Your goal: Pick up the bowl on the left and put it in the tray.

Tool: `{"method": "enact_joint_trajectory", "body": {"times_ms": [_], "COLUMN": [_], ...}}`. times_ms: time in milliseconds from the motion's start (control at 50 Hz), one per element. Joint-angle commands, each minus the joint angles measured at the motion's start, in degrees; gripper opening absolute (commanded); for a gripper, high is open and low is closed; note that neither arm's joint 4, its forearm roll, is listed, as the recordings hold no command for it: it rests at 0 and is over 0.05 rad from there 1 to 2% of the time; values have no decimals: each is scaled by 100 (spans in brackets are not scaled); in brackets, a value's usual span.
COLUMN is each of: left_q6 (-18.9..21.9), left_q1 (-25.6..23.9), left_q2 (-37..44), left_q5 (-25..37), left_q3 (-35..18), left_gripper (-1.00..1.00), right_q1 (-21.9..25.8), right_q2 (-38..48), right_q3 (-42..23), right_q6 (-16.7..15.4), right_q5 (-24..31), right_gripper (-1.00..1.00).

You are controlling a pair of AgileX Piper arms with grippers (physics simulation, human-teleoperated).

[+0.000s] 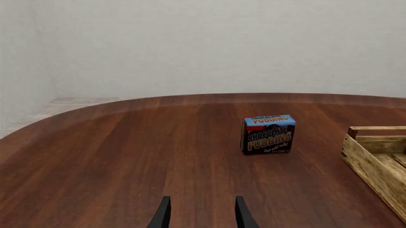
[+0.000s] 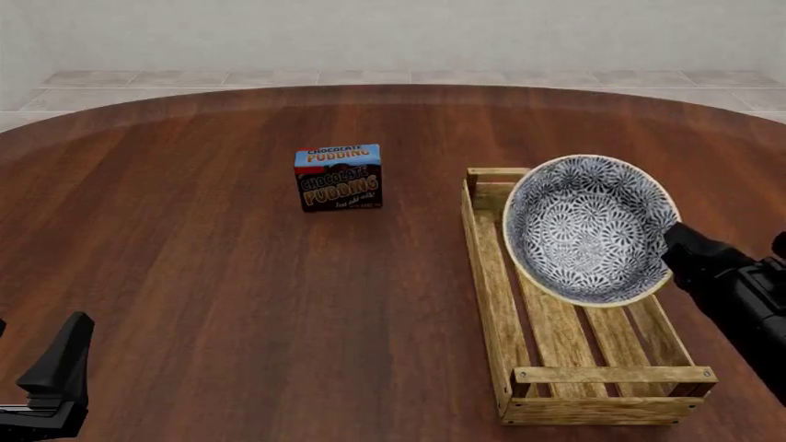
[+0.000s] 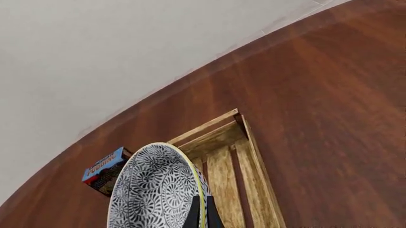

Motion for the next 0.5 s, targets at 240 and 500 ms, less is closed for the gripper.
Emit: {"method": "enact_joint_trajectory", "body": {"times_ms": [240, 500], "left_q6": [0, 0], "left_q1": [0, 0], "left_q2": [0, 0], "left_q5": [0, 0], "left_q3": [0, 0], "left_gripper": [100, 100], "right_q1": [38, 39], "right_q2": [264, 427], "right_q3": [64, 95], "right_q6": [118, 156], "right_q5": [-299, -441], "right_gripper": [-100, -100]}}
